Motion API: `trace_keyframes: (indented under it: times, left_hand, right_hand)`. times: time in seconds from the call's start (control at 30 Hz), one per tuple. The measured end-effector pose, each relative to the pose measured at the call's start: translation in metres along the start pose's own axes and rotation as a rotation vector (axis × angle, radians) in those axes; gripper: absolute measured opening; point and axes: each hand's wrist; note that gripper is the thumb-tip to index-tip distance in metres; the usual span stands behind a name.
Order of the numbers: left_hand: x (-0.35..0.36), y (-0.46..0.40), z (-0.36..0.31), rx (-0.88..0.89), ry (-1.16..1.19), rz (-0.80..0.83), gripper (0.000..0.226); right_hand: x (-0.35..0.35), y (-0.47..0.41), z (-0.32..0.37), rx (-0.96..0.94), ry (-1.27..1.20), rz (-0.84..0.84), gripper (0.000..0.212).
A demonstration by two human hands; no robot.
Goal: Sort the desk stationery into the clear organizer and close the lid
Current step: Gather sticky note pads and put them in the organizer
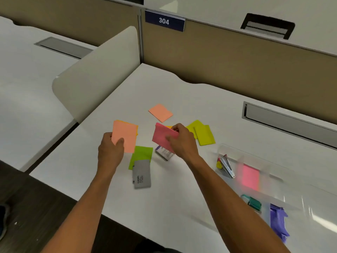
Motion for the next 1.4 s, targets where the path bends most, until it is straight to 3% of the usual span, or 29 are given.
trace_keyframes:
  times: [0.43,0.7,0.9,1.13,1.4]
  left_hand:
    - [0.129,0.089,-0.082,0.065,0.074,0.462,0.028]
    - [0.195,0.134,-0.118,0.085,0.061,0.688,0.022]
    - [0.230,0.167,-0.141,0.143,0.014,0.775,0.023]
    - [0.251,0.192,-0.151,0.165,0.023,0.872,0.024]
    - [0.253,0.193,-0.149,0.240,-0.025,0.800,0.024]
  right_hand:
    - [-0.118,0.068,-0.106,0.317,-0.399,-0.252,0.014]
    - [-0.167,0.096,-0.154,0.358,-0.375,-0.388,0.008]
    - [-0.183,0.114,-0.177,0.445,-0.389,-0.407,0.009]
    - [-0.193,0.120,-0.190,0.502,-0.350,-0.393,0.028]
    - [-0.188,0.117,-0.197,0.464,-0.260,-0.348,0.044]
Point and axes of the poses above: each hand's wrist, its own y-axis away from the middle knuckle, its own x-axis out of the palm, z = x × y, and after that the axes turned 2 degrees about z, right-handed
